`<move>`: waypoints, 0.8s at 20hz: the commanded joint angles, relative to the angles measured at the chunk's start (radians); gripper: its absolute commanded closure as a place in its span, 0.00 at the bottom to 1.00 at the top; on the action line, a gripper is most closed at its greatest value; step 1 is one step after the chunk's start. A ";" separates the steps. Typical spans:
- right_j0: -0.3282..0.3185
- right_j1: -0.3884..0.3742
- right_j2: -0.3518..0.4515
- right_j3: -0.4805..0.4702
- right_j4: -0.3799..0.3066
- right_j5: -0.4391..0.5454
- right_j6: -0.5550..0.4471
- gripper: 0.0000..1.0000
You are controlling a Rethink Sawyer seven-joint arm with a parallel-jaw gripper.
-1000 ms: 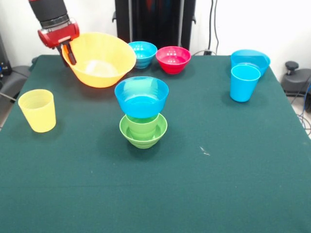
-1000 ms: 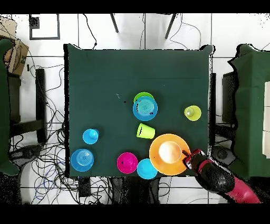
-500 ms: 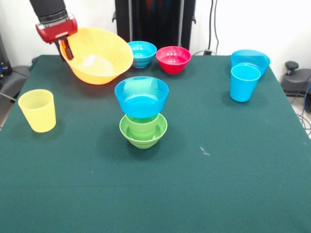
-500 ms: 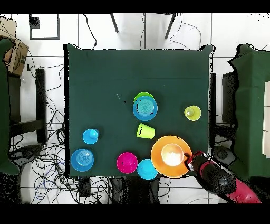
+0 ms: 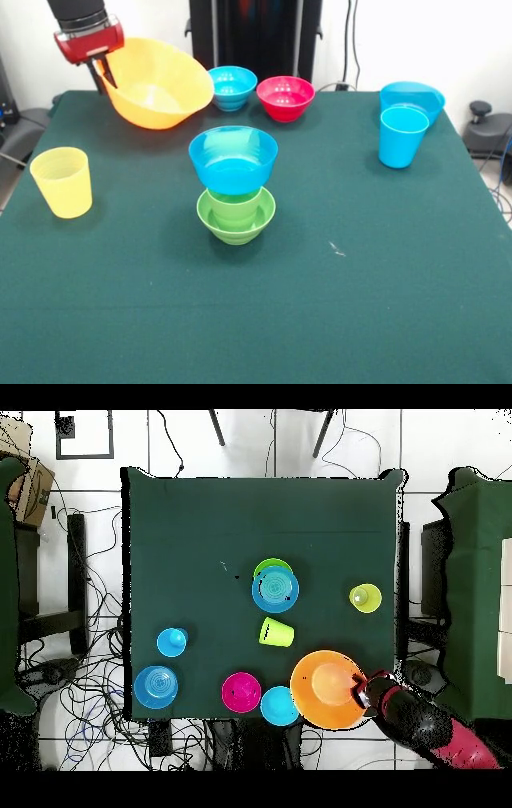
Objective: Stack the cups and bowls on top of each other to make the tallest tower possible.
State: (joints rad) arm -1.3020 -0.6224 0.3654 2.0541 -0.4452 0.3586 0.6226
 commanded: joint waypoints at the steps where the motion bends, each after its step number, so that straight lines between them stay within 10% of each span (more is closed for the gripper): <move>1: 0.098 -0.028 -0.012 -0.011 0.068 0.162 0.191 1.00; 16: 0.140 -0.085 -0.035 -0.039 0.152 0.280 0.191 1.00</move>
State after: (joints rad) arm -1.2244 -0.6956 0.3471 2.0544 -0.3454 0.5073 0.6226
